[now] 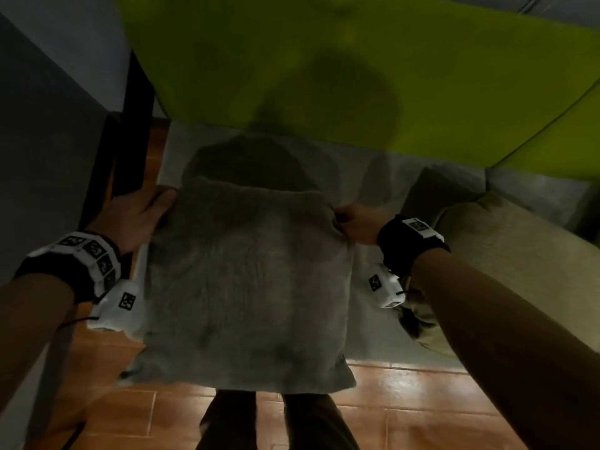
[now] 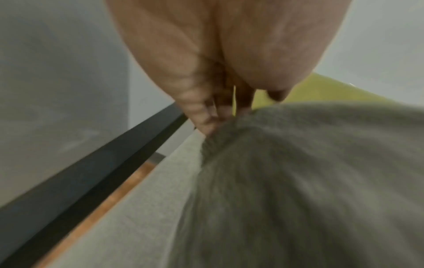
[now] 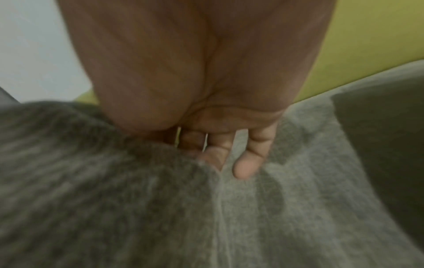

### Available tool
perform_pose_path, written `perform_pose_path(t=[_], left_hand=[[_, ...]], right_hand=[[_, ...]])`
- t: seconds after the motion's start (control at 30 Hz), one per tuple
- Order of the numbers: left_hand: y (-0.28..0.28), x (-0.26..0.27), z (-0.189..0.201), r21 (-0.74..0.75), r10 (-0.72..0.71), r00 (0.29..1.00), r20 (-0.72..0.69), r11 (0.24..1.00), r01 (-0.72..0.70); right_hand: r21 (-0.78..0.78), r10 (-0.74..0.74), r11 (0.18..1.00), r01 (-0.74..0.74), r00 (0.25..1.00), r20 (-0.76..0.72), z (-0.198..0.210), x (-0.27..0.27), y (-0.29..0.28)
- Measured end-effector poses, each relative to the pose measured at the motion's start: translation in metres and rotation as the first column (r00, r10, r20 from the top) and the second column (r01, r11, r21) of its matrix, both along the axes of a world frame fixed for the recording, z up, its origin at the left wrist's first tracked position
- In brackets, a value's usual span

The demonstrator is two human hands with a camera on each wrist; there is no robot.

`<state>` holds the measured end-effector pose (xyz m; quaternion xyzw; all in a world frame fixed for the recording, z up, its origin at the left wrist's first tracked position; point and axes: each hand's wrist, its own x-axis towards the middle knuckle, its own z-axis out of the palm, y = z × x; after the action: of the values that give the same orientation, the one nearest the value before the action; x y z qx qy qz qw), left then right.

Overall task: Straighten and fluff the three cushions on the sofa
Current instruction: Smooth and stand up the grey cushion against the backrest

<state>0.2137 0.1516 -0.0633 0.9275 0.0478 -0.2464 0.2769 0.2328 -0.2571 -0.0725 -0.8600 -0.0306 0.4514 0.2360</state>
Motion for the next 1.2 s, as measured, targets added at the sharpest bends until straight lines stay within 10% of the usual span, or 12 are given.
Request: perform_pose_path(t=[0.17, 0.4, 0.67, 0.93, 1.2], left_hand=[[0.010, 0.012, -0.005, 0.010, 0.035, 0.998, -0.057, 0.999, -0.034], [-0.003, 0.027, 0.009, 0.128, -0.284, 0.946, -0.158, 0.944, 0.305], [0.008, 0.036, 0.008, 0.064, -0.662, 0.648, -0.376, 0.679, 0.731], [0.008, 0.040, 0.018, -0.018, -0.388, 0.851, -0.353, 0.913, 0.408], [0.000, 0.037, -0.005, 0.172, -0.482, 0.799, -0.359, 0.807, 0.564]], right_hand=[[0.063, -0.054, 0.997, 0.051, 0.998, 0.041, -0.007, -0.006, 0.007], [-0.046, 0.002, 0.999, 0.000, 0.999, 0.049, -0.007, 0.002, -0.002], [-0.214, 0.084, 0.974, -0.070, 0.995, 0.054, -0.021, 0.003, -0.005], [-0.205, 0.021, 0.979, -0.021, 1.000, -0.006, -0.010, 0.003, 0.003], [-0.226, 0.060, 0.972, -0.068, 0.997, -0.043, -0.002, -0.007, 0.015]])
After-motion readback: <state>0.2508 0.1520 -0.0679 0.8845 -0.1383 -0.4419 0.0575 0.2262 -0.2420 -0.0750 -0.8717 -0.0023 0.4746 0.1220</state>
